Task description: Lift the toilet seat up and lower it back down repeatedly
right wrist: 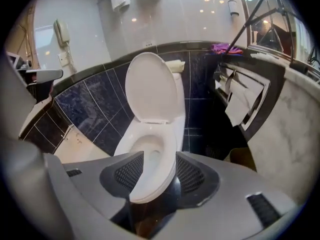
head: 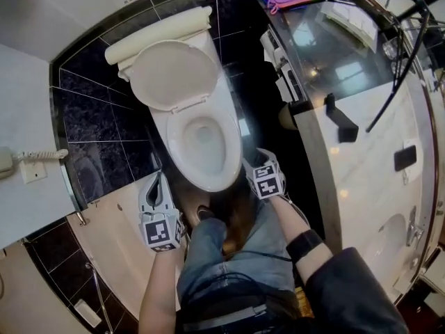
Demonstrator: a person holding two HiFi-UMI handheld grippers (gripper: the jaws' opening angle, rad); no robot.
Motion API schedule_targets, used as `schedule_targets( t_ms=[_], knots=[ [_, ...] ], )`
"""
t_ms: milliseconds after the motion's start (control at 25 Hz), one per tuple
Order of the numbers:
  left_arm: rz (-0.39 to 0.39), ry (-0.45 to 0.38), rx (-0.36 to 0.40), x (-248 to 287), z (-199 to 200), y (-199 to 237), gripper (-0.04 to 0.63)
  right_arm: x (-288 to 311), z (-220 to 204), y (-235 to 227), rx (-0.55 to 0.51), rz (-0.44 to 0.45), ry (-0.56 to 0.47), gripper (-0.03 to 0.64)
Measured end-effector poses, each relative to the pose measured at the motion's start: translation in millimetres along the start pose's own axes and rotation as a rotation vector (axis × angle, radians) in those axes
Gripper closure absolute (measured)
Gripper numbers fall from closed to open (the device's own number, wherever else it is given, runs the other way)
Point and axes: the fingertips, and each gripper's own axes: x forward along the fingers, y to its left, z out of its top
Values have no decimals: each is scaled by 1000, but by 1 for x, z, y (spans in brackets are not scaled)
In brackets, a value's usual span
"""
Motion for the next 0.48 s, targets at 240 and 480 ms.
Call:
schedule_targets(
  t_ms=[240,480],
  knots=[
    [-16,27,48,23,-61,-6,600,65,-70,3,84,15,50,396],
    [-40,55,51,37,-107,-13,600,117,-130,-5,253,39,68,396]
  ],
)
